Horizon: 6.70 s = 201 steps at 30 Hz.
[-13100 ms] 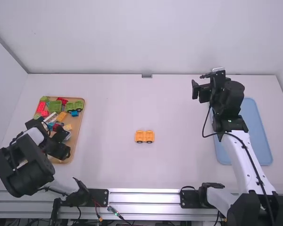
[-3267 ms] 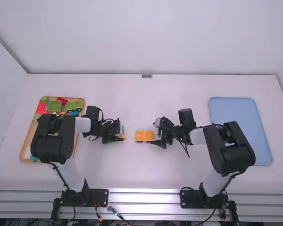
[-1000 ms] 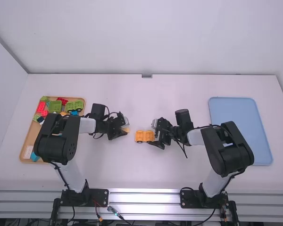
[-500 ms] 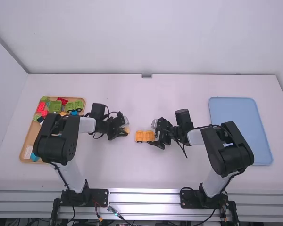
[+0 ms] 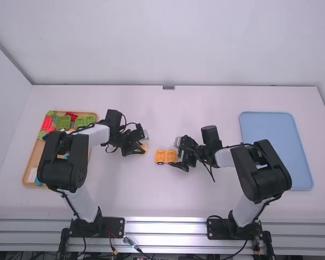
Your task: Assemble lego blocks to make yellow taxi
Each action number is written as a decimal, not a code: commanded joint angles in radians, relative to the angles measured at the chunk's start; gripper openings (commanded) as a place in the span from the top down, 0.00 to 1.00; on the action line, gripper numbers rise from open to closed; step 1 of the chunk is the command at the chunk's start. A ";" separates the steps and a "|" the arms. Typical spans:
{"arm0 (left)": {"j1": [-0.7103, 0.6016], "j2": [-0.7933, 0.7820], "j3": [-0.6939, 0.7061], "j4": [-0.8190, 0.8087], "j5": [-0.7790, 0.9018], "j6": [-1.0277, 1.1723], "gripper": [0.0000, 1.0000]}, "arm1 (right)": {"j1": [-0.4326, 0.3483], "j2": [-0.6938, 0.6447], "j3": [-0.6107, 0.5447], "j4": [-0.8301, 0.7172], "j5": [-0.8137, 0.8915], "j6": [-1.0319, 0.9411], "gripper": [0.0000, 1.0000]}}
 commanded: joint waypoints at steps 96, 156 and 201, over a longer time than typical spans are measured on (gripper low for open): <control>-0.209 0.009 -0.114 0.279 0.054 0.000 0.46 | 0.017 0.348 0.126 0.195 -0.156 0.049 0.53; -0.149 0.068 -0.159 0.468 0.383 -0.073 0.98 | -0.002 0.348 0.126 0.195 -0.173 0.056 0.52; -0.156 0.150 -0.177 0.584 0.392 -0.156 0.57 | -0.008 0.348 0.127 0.197 -0.188 0.056 0.50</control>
